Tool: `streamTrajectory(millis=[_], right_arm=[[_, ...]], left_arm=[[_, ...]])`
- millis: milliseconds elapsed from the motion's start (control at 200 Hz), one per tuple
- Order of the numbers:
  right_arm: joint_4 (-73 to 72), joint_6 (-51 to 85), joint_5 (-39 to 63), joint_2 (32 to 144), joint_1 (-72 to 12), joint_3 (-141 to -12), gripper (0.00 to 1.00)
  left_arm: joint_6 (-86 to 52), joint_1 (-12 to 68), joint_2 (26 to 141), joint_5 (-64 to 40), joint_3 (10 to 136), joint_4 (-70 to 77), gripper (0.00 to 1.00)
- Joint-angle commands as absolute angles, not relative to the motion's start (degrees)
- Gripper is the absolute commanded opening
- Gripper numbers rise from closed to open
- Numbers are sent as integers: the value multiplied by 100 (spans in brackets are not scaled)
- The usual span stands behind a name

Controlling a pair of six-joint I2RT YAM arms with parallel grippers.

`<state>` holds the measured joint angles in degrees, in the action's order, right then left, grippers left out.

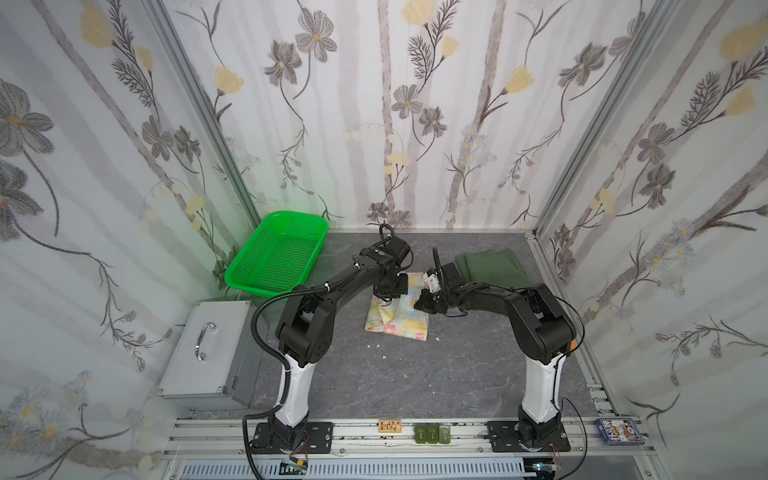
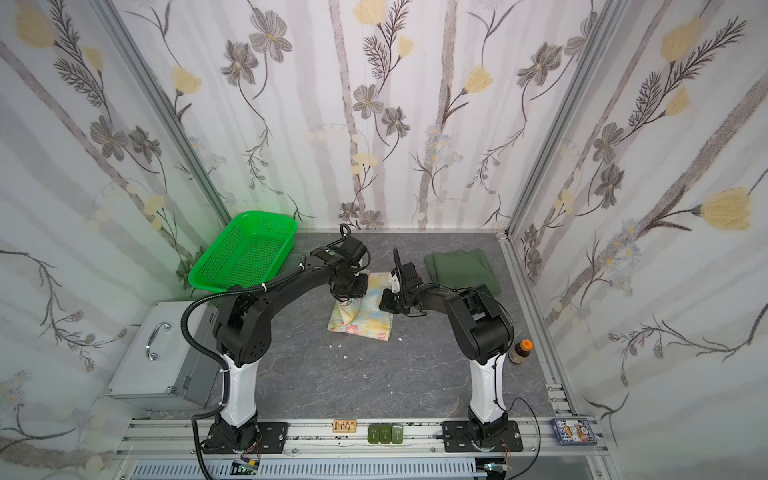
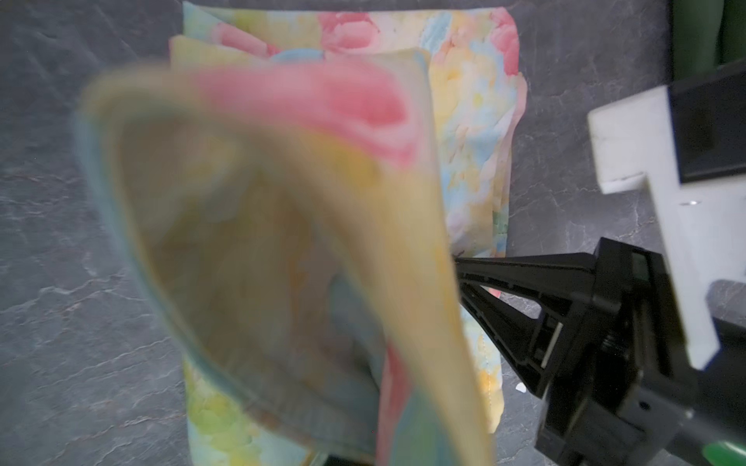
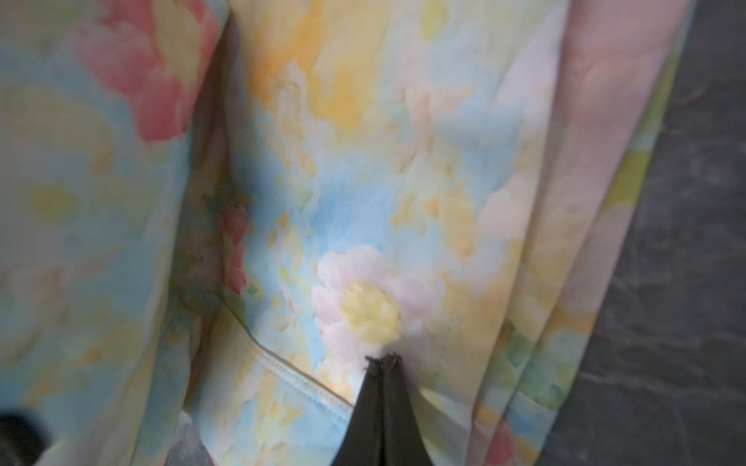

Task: Fold and stack skirts
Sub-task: Fold the skirt at the center of the table.

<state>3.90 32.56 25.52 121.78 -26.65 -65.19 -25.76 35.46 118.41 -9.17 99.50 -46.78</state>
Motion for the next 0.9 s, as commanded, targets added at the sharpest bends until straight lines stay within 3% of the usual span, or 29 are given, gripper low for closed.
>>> streamTrajectory(millis=[0, 200, 899], right_arm=[[527, 3335, 2659, 11778, -2531, -6336, 6], [528, 3359, 2764, 11313, -2161, -5956, 7], [140, 3322, 2622, 12049, -2120, -5845, 6]], left_arm=[[-2674, 3542, 11974, -826, 10087, -4693, 0], [-2713, 3576, 12231, -851, 10372, -4702, 0], [-2845, 4079, 12782, -943, 11010, -4702, 0]])
